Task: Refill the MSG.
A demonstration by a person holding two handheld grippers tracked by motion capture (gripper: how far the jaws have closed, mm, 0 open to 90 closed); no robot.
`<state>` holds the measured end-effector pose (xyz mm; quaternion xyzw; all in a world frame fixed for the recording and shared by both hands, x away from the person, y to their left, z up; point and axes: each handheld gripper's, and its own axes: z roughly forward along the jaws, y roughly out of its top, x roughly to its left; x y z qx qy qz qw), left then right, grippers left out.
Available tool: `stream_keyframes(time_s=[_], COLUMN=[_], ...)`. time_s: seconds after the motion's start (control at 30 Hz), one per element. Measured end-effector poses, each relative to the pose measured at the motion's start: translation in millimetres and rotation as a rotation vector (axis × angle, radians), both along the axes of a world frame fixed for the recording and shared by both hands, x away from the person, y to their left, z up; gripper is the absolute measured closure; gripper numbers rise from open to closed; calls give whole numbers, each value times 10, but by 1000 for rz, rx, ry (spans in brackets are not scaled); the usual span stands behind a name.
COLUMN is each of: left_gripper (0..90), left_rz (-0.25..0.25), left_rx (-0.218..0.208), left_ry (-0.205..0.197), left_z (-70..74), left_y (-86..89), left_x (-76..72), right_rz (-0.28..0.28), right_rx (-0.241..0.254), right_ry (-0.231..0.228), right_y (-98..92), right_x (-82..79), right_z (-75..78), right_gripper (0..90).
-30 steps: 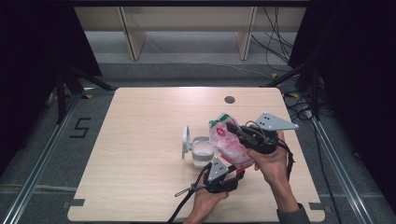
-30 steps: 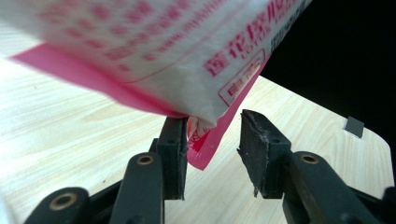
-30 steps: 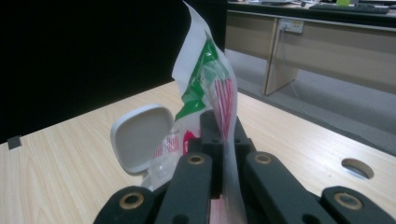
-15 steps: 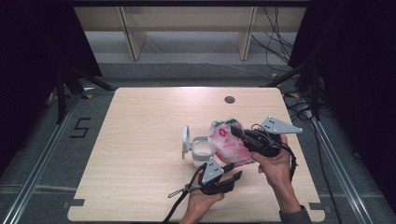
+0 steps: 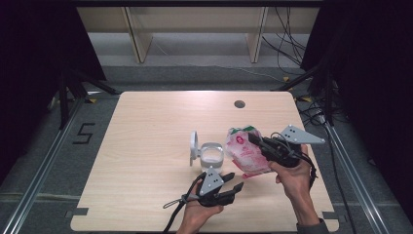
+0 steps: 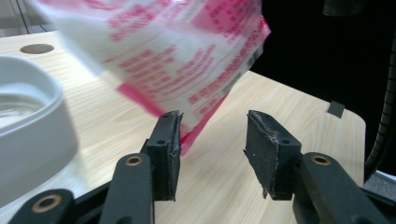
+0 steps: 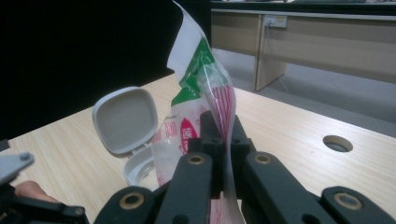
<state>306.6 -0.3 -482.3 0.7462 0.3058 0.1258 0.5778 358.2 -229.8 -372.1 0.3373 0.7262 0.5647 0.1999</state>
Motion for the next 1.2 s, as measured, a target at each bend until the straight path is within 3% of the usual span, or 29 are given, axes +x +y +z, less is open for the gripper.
stream_keyframes(time_s=[0.03,0.07,0.1,0.17,0.2,0.23,0.27,0.33,0.37,0.43,0.47,0.5,0.57,0.67,0.93,0.97,1.0,1.07,1.1,1.2], left_gripper=[535,526,517,507,500,498,493,486,485,482,480,477,471,476,464,464,465,465,465,464], left_rz=[-4,-1,-1,4,-7,3,10,14,18,9,16,34,27,62,79,92,95,123,124,138], left_rx=[8,2,18,22,27,37,18,24,24,45,45,34,38,38,38,40,50,29,39,31], left_ry=[-7,-3,-2,-9,-32,-25,-14,-13,-15,-31,-34,-11,-29,-47,-51,-33,-42,-24,-27,-30], left_z=[2,3,12,14,14,20,14,5,-2,3,1,1,6,39,34,35,36,29,33,28], left_y=[23,35,61,101,123,144,152,185,197,246,261,269,324,402,556,574,599,621,645,682], left_x=[-1,-8,-15,-19,-7,-16,-21,-15,-12,-4,-2,-14,16,2,-18,-27,-17,-20,-15,-2], right_rz=[12,1,-2,-8,-5,-14,-13,-14,-29,-30,-36,-32,-41,-56,-92,-90,-112,-114,-118,-125], right_rx=[-2,4,-7,-5,6,7,5,11,20,9,18,7,23,23,26,15,25,10,-11,0], right_ry=[-20,-8,-34,-11,5,14,3,5,30,13,30,14,29,31,35,20,49,30,15,37], right_y=[-21,-33,-60,-86,-92,-103,-119,-140,-148,-181,-190,-216,-248,-296,-416,-441,-448,-488,-511,-546], right_x=[19,7,22,7,3,-5,6,15,-7,13,8,27,30,19,-7,4,-23,-10,-4,-17], right_z=[-15,-27,-40,-61,-73,-82,-93,-116,-122,-150,-161,-173,-186,-198,-226,-232,-231,-248,-251,-263], right_gripper=[900,900,900,900,900,900,900,900,900,900,900,900,900,900,900,900,900,900,900,900])
